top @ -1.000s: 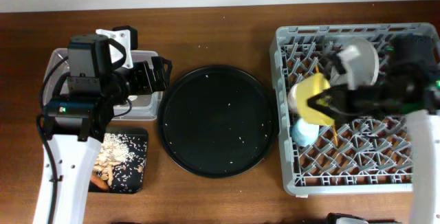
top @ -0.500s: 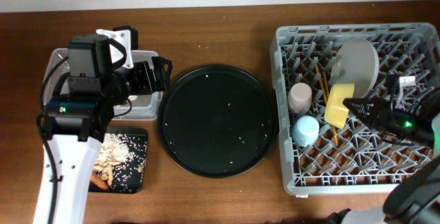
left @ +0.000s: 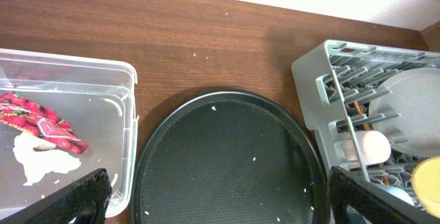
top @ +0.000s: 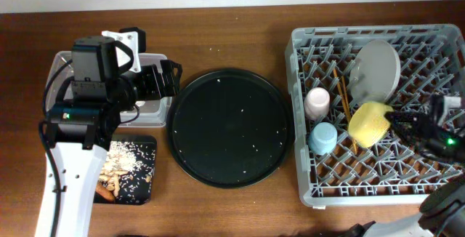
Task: Sort waste into correct bins and load items into the dishwasher rack
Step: 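Lift the yellow bowl and carry it into the rack's front right, then release the yellow bowl in the rack and raise the right gripper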
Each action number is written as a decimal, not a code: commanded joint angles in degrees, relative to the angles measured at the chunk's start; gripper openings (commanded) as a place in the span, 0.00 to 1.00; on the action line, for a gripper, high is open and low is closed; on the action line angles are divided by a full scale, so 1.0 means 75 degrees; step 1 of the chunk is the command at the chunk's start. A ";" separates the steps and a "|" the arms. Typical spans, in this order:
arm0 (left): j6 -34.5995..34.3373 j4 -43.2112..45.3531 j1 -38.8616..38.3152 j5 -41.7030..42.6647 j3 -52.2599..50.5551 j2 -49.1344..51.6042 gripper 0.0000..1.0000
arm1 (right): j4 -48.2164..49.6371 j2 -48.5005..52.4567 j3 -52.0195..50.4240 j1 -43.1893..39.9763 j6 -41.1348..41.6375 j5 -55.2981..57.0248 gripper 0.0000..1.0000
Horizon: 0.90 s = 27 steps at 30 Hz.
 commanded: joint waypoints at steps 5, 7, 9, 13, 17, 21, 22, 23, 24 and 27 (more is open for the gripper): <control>0.0099 0.0012 0.0035 -0.0050 0.0035 0.0026 1.00 | 0.1183 0.0058 -0.0023 -0.0525 0.2611 0.1658 0.27; 0.0096 0.0012 0.0035 -0.0050 0.0035 0.0026 0.99 | 0.1716 0.0058 -0.0023 -0.0525 0.3518 0.2387 0.32; 0.0099 0.0012 0.0035 -0.0050 0.0035 0.0026 0.99 | 0.2165 0.0055 0.0012 -0.0525 0.4211 0.2827 0.34; 0.0099 0.0012 0.0035 -0.0050 0.0035 0.0026 0.99 | 0.2285 0.0017 0.0918 -0.0501 0.5155 0.3614 0.38; 0.0096 0.0012 0.0035 -0.0050 0.0035 0.0026 0.99 | 0.1679 -0.0417 0.1644 -0.0082 0.4823 0.3608 0.39; 0.0099 0.0012 0.0035 -0.0050 0.0035 0.0026 0.99 | 0.1754 -0.1743 0.1655 0.1859 0.4144 0.4505 0.39; 0.0099 0.0012 0.0035 -0.0050 0.0035 0.0026 0.99 | 0.1807 -0.2081 0.1655 0.2489 0.4156 0.5179 0.39; 0.0096 0.0012 0.0035 -0.0050 0.0035 0.0026 0.99 | 0.1818 -0.2457 0.1655 0.3439 0.4389 0.6009 0.39; 0.0099 0.0012 0.0035 -0.0050 0.0035 0.0026 0.99 | 0.1816 -0.2643 0.1655 0.4258 0.4447 0.6598 0.40; 0.0099 0.0012 0.0035 -0.0050 0.0035 0.0026 0.99 | 0.1836 -0.2532 0.1649 0.6143 0.4908 0.8233 0.41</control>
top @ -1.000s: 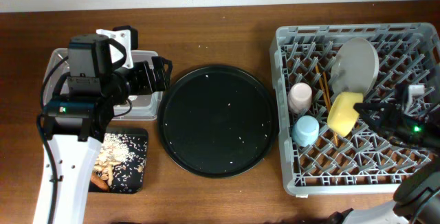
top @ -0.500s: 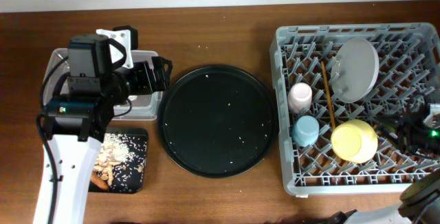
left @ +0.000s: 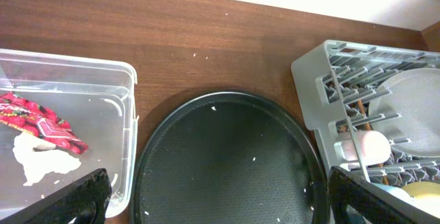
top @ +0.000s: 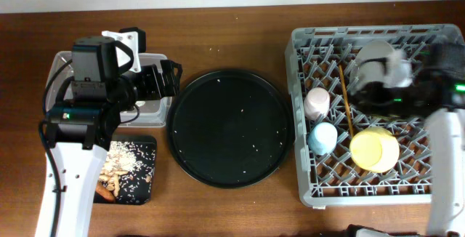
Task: Sort waste into correct bins and load items into the dishwasher rack
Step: 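Release the yellow bowl in the rack and raise the right gripper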
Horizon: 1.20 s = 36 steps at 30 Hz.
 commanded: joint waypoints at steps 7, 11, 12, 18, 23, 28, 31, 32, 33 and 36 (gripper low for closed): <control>0.0096 0.0006 0.0035 -0.0050 0.0035 0.0026 0.99 | 0.0458 0.0863 0.0102 0.2699 0.0982 0.2433 0.98; 0.0099 0.0006 0.0035 -0.0050 0.0035 0.0026 0.99 | 0.0460 0.0968 0.0102 0.2707 0.0979 0.2436 0.98; 0.0099 0.0006 0.0035 -0.0050 0.0035 0.0026 0.99 | 0.0460 0.0968 0.0102 0.2702 0.0982 0.2436 0.98; 0.0096 0.0006 0.0035 -0.0050 0.0035 0.0026 0.99 | 0.0460 0.0968 0.0102 0.2702 0.0979 0.2436 0.98; 0.0099 0.0006 0.0035 -0.0050 0.0035 0.0026 0.99 | 0.0458 0.0580 0.0102 0.2739 0.0982 0.2436 0.98; 0.0099 0.0006 0.0035 -0.0050 0.0035 0.0026 0.99 | 0.0460 -0.1679 0.0102 0.2745 0.0979 0.2436 0.99; 0.0096 0.0006 0.0035 -0.0050 0.0035 0.0026 0.99 | 0.0562 -0.3427 0.0102 0.2745 0.0866 0.2541 0.98; 0.0099 0.0006 0.0035 -0.0050 0.0035 0.0026 0.99 | 0.0699 -0.4089 0.0102 0.2748 0.0868 0.2640 0.98; 0.0099 0.0006 0.0035 -0.0050 0.0035 0.0026 1.00 | 0.0801 -0.4610 0.0099 0.2745 0.0868 0.2646 0.98; 0.0099 0.0006 0.0035 -0.0050 0.0035 0.0026 0.99 | 0.0857 -0.6376 0.0099 0.2745 0.0868 0.2667 0.98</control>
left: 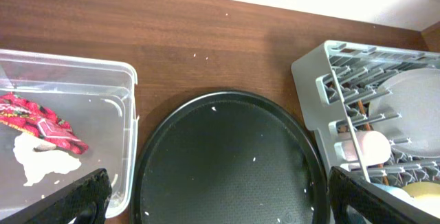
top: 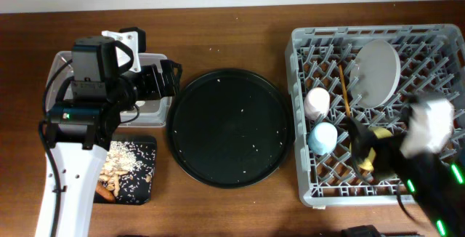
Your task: Sort waste into correct bins and load items into the dishwasher rack
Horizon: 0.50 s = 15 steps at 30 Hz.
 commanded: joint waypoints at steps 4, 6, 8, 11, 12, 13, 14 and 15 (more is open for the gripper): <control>0.0099 0.0017 0.0035 -0.0050 0.0035 0.0026 0.99 | 0.0009 -0.2903 -0.0117 -0.0003 0.0012 0.0160 0.98; 0.0102 0.0017 0.0035 -0.0050 0.0035 0.0026 0.99 | 0.0012 -0.3620 -0.0568 -0.0213 0.0012 0.0160 0.98; 0.0102 0.0017 0.0035 -0.0050 0.0035 0.0026 1.00 | 0.0087 -0.4226 -0.1495 -0.0373 0.0015 0.0160 0.98; 0.0102 0.0017 0.0035 -0.0050 0.0035 0.0026 0.99 | 0.0941 -0.4925 -0.3258 -0.0463 0.0041 0.0154 0.98; 0.0102 0.0017 0.0035 -0.0050 0.0035 0.0026 0.99 | 0.1513 -0.5152 -0.3987 -0.0460 0.0044 0.0117 0.98; 0.0099 0.0017 0.0035 -0.0050 0.0035 0.0026 0.99 | 0.2256 -0.5330 -0.4756 -0.0460 0.0047 0.0085 0.98; 0.0102 0.0017 0.0035 -0.0050 0.0035 0.0026 0.99 | 0.3299 -0.5455 -0.5639 -0.0460 0.0044 -0.0023 0.98; 0.0099 0.0017 0.0035 -0.0050 0.0035 0.0026 0.99 | 0.4176 -0.5453 -0.6251 -0.0460 0.0047 -0.0096 0.98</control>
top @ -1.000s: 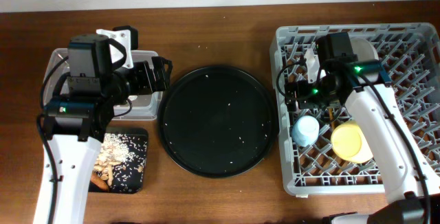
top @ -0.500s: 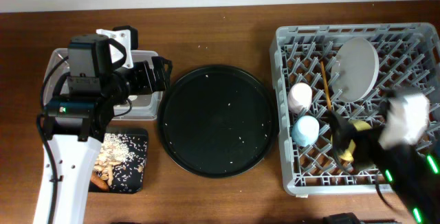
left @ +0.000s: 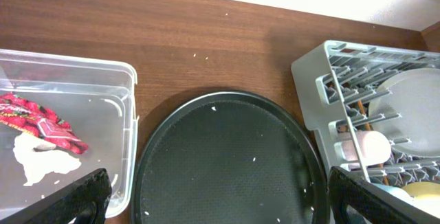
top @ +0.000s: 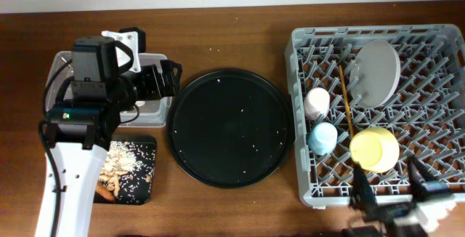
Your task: Sort waste into correct bins and load items into the dishwasher rack
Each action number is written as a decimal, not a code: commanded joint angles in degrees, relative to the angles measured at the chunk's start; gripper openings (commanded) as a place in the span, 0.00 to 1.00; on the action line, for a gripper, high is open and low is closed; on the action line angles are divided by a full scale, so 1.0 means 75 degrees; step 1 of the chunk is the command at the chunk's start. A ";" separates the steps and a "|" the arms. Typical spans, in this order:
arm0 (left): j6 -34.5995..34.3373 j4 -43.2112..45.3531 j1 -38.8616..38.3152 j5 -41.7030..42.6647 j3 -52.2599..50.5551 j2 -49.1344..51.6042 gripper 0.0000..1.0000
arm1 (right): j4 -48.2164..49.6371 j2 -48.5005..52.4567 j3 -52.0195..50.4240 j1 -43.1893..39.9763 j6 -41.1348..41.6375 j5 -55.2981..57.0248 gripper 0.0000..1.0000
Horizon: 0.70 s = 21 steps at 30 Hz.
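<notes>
The grey dishwasher rack (top: 301, 187) at the right holds a yellow bowl (top: 374, 150), a grey plate (top: 376, 73), a pink cup (top: 317, 102), a blue cup (top: 322, 138) and chopsticks (top: 344, 102). My right gripper (top: 389, 192) is at the picture's bottom edge, just past the rack's front rim, fingers spread and nothing between them. My left gripper (left: 220, 207) hangs open over the black round tray (left: 227, 162), which carries only crumbs. A red wrapper (left: 41, 122) and white paper lie in the clear bin (left: 127, 73).
A black bin with food scraps (top: 127, 168) stands in front of the clear bin at the left. The left arm's body (top: 94, 84) covers most of the clear bin in the overhead view. Bare wooden table (top: 232, 26) runs along the back.
My right arm was over the rack's front part, covering the yellow bowl. It is now past the rack's front rim at the picture's bottom edge, and the bowl shows whole. The left arm has not moved.
First my right gripper was at the tilted yellow bowl over the rack's right side. Then the bowl lay flat in the rack's front part with the gripper up by the plate. Later the arm was over the bowl, and now it is clear of the rack.
</notes>
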 commanded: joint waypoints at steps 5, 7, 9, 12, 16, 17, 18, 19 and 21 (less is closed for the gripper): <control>0.0102 0.0012 0.0032 -0.0047 0.0035 0.0026 0.99 | 0.5269 -0.0172 -0.3640 -0.0035 0.0239 -0.0274 0.98; 0.0099 0.0012 0.0035 -0.0047 0.0035 0.0026 0.99 | 0.5799 -0.0175 -0.4132 -0.0035 0.0239 -0.0213 0.98; 0.0099 0.0012 0.0035 -0.0047 0.0035 0.0026 0.99 | 0.5846 -0.0175 -0.4450 -0.0035 0.0242 -0.0192 0.98; 0.0099 0.0012 0.0035 -0.0047 0.0035 0.0026 0.99 | 0.5840 -0.0175 -0.4951 -0.0035 0.0242 -0.0195 0.98; 0.0102 0.0012 0.0035 -0.0047 0.0035 0.0026 0.99 | 0.5490 -0.0175 -0.5353 -0.0035 0.0239 -0.0137 0.98; 0.0099 0.0012 0.0035 -0.0047 0.0035 0.0026 0.99 | 0.5149 -0.0175 -0.5353 -0.0038 0.0236 -0.0131 0.98; 0.0102 0.0012 0.0035 -0.0047 0.0035 0.0026 0.99 | 0.4677 -0.0175 -0.5353 -0.0038 0.0227 -0.0082 0.98; 0.0099 0.0012 0.0035 -0.0047 0.0035 0.0026 0.99 | 0.4412 -0.0175 -0.5353 -0.0035 0.0207 -0.0038 0.98; 0.0102 0.0012 0.0035 -0.0047 0.0035 0.0026 0.99 | 0.4424 -0.0175 -0.5353 -0.0038 -0.0172 0.0038 0.98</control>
